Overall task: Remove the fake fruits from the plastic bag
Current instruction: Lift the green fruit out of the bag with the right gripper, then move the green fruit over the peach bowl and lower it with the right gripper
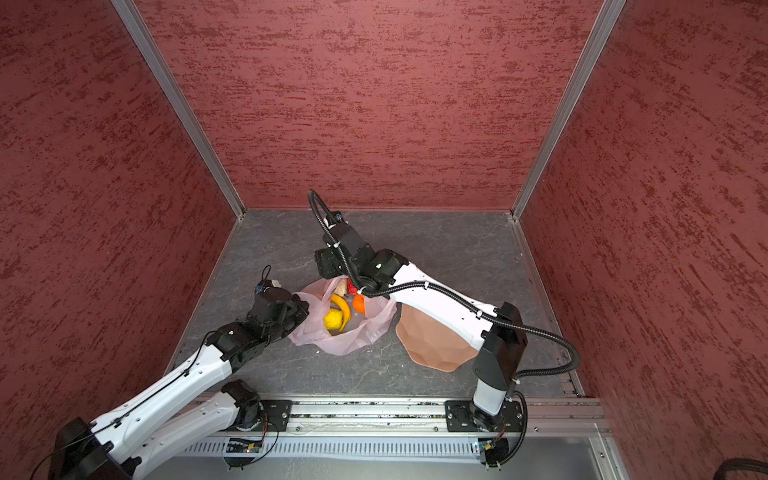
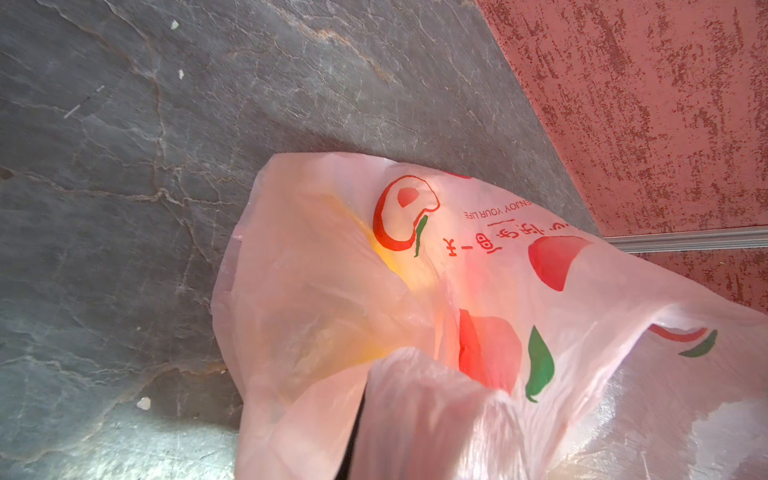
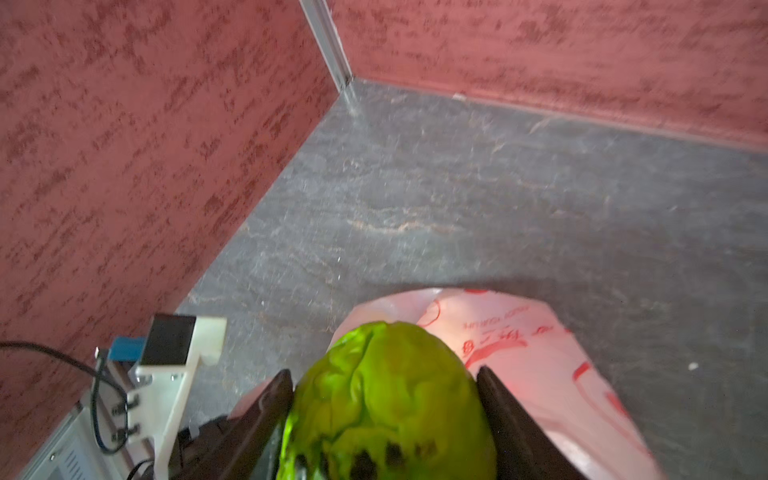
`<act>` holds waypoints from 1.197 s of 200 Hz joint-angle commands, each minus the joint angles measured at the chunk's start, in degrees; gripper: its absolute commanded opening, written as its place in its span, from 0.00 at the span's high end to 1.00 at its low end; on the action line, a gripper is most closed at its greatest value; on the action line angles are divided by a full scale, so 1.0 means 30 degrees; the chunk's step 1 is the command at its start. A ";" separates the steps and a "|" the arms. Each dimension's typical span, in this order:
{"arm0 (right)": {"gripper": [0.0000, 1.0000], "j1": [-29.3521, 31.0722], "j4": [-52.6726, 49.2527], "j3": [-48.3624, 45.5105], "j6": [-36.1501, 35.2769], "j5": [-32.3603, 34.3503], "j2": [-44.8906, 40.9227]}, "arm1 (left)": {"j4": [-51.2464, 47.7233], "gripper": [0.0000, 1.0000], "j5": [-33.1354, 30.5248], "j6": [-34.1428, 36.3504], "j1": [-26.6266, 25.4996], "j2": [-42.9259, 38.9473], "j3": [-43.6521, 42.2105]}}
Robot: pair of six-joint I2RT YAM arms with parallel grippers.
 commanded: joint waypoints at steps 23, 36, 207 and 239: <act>0.87 -0.2723 -0.0608 0.1111 -0.1254 0.2362 -0.1017 | 0.0016 1.00 -0.0060 -0.0046 -0.0059 -0.0085 -0.0144; 0.87 -0.3820 -0.0967 0.0268 -0.1044 0.2627 -0.1778 | -0.0002 1.00 -0.0082 -0.0078 -0.0048 -0.0123 -0.0160; 0.88 -0.6913 -0.1879 -1.6390 0.4834 -0.0718 -0.9251 | 0.0415 1.00 0.0101 0.0440 -0.0057 0.1311 0.0649; 0.88 -0.6905 -0.0945 -1.7497 0.5406 -0.1400 -0.8430 | 0.0283 1.00 0.0085 0.0284 -0.0055 0.1464 0.0609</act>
